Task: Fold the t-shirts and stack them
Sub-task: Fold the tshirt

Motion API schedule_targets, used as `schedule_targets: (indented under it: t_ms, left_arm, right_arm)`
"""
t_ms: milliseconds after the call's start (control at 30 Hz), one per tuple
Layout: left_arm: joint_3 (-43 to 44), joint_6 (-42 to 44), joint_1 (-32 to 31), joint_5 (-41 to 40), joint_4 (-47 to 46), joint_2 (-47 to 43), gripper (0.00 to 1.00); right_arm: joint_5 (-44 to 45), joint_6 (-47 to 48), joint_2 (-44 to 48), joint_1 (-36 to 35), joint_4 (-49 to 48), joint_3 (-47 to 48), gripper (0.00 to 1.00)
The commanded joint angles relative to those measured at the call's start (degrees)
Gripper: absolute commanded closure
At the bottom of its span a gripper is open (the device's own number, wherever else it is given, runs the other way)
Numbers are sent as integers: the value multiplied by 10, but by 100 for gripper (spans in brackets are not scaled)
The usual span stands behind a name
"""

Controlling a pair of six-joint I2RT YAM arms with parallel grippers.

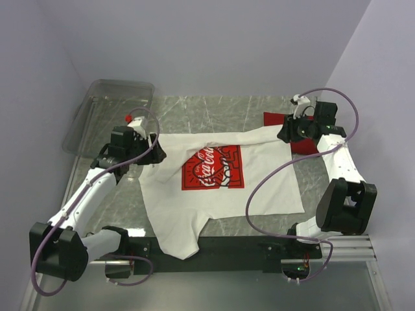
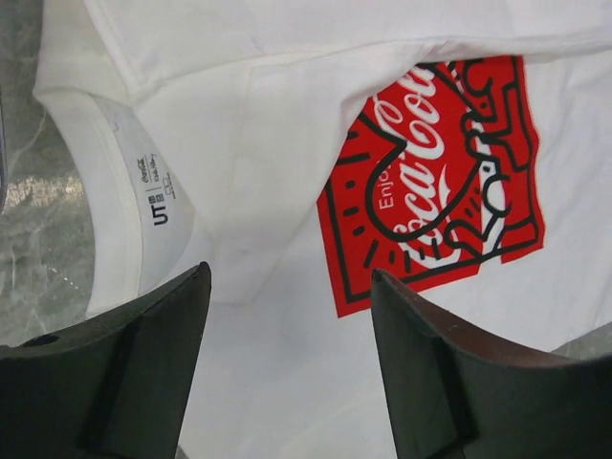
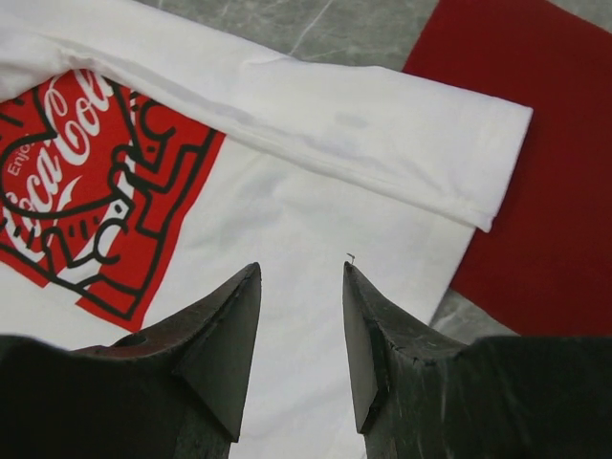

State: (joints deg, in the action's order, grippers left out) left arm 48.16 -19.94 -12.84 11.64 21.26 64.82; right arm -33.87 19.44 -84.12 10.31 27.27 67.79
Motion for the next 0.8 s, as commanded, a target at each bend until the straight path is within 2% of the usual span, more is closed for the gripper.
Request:
schedule_targets:
  t_ms: [0,67,167,300,533,767]
  left_arm:
    - [26,-4,-3,4,-32,-23,27]
    - [40,3,-3,26,-52,5,27]
    - [102,21,-7,60,-46,112,31]
    - [170,54,-17,54,-11,215,33]
    - [228,65,-28,15,-10,330,37]
    - [288,59,-32,14,-8,432,43]
  right_arm:
    - [-23,-9,4,-21,15,7,53]
    - [-37,-12,-1,-39,22,10,53]
    - [-58,-22,0,-57,28,9,53]
    - [-81,-25,10,-60,30,-1,53]
    - [-87,-25,4,-59,17,-25,53]
    - [-88,-25,3,-54,15,-33,53]
